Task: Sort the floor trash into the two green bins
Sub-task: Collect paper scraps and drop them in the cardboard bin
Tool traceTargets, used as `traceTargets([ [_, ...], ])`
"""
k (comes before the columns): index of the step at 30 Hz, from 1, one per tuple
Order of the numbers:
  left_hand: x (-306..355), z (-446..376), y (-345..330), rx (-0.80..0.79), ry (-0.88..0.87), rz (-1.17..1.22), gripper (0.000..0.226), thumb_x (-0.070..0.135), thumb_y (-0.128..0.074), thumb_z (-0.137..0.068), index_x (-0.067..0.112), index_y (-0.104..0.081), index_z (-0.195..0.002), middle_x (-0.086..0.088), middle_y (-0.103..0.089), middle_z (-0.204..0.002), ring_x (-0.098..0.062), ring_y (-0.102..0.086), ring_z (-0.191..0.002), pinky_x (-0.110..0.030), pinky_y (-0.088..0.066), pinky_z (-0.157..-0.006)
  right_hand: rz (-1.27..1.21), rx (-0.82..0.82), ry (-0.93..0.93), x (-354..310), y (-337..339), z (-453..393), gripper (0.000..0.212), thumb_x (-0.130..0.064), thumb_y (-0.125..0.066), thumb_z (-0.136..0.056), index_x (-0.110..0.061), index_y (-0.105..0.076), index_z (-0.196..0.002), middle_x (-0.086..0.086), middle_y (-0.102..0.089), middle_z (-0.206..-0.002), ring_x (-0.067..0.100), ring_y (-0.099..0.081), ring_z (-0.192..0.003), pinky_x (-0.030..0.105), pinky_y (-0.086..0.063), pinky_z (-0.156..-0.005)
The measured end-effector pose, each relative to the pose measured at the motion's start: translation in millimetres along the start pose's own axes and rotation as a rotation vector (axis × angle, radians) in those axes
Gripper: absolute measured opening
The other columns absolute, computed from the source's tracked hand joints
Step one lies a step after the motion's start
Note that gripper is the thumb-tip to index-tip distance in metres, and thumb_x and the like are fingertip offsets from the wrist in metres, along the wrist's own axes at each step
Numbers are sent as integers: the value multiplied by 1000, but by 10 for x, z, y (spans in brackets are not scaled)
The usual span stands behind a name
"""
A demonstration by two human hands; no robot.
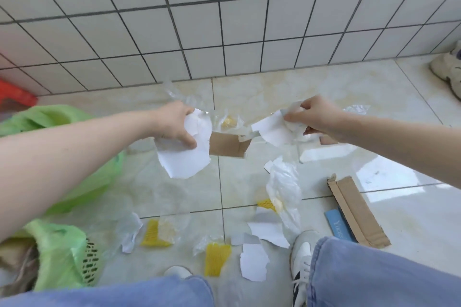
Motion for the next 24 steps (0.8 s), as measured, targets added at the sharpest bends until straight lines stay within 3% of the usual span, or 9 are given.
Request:
traceTargets([
  [2, -160, 328, 204, 69, 10, 53, 44, 26, -80, -66, 10, -55, -99, -5, -60, -92, -20, -59, -76, -32, -52, -60, 23, 1, 51, -303, -68, 228, 21, -16, -66, -85, -8, -58, -68, 4, -57, -66, 5, -59, -44, 9, -41, -37],
  [4, -360, 642, 343, 135, 30, 97, 42, 28, -81, -66, 11, -55, -96, -3, -60, -90, -20, -58, -75, -30, -49, -57, 53, -27, 100, -604, -168, 431, 19, -17, -66, -85, -6, -60, -71, 4, -58, -67, 12, -62, -55, 10, -43, -39],
  [8, -822, 1272, 515, 261, 103, 192, 34, 27, -82, -64, 19, -52, -79, 2, -57, -78, -14, -54, -65, -24, -41, -50, 138, -61, 192, -1163, -413, 693, 20, -21, -67, -82, -1, -65, -79, 7, -64, -77, 16, -64, -64, 16, -52, -51],
  [12, -1449, 2037, 619, 412, 237, 323, 37, 26, -82, -66, 14, -51, -81, 0, -53, -79, -20, -52, -69, -27, -39, -53, 166, -138, 306, -1800, -990, 948, 19, -22, -67, -79, -3, -67, -84, 9, -68, -88, 21, -69, -75, 26, -58, -64],
  [16, -2095, 2689, 605, 592, 414, 354, 60, 30, -83, -67, 14, -55, -118, -5, -57, -110, -25, -54, -96, -29, -41, -73, 213, -226, 428, -2348, -1763, 1215, 24, -26, -63, -74, -2, -64, -79, 13, -67, -89, 24, -72, -76, 39, -60, -77],
  [19, -2517, 3084, 483, 649, 535, 424, 78, 26, -83, -68, 14, -46, -136, -6, -52, -128, -28, -52, -110, -33, -44, -83, 274, -264, 517, -2637, -2320, 1447, 20, -22, -56, -80, -11, -54, -64, 6, -57, -72, 24, -66, -63, 32, -60, -68],
  [20, -2631, 3186, 430, 630, 569, 443, 74, 24, -83, -68, 15, -48, -133, -6, -52, -125, -27, -52, -106, -33, -45, -79, 319, -258, 553, -2706, -2490, 1521, 25, -21, -54, -81, -12, -46, -59, 4, -51, -64, 23, -62, -58, 27, -56, -58],
  [22, -2816, 3371, 339, 561, 618, 447, 43, 20, -81, -69, 15, -56, -104, -7, -55, -101, -26, -51, -84, -30, -39, -60, 433, -259, 625, -2771, -2823, 1620, 28, -19, -51, -82, -12, -38, -57, 3, -43, -58, 19, -52, -51, 15, -38, -40],
  [24, -2981, 3523, 259, 509, 666, 463, 32, 17, -79, -69, 7, -51, -82, -8, -50, -80, -25, -47, -68, -27, -32, -52, 530, -290, 701, -2764, -3157, 1672, 23, -19, -50, -82, -9, -43, -62, 5, -42, -63, 21, -41, -56, 19, -31, -40],
])
Point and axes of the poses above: each hand's wrist, its own z-axis away from the middle knuckle, its own y-axis out of the back of the hand, x = y × z, the point moved 4 cm from there along -z, towards the middle knuckle
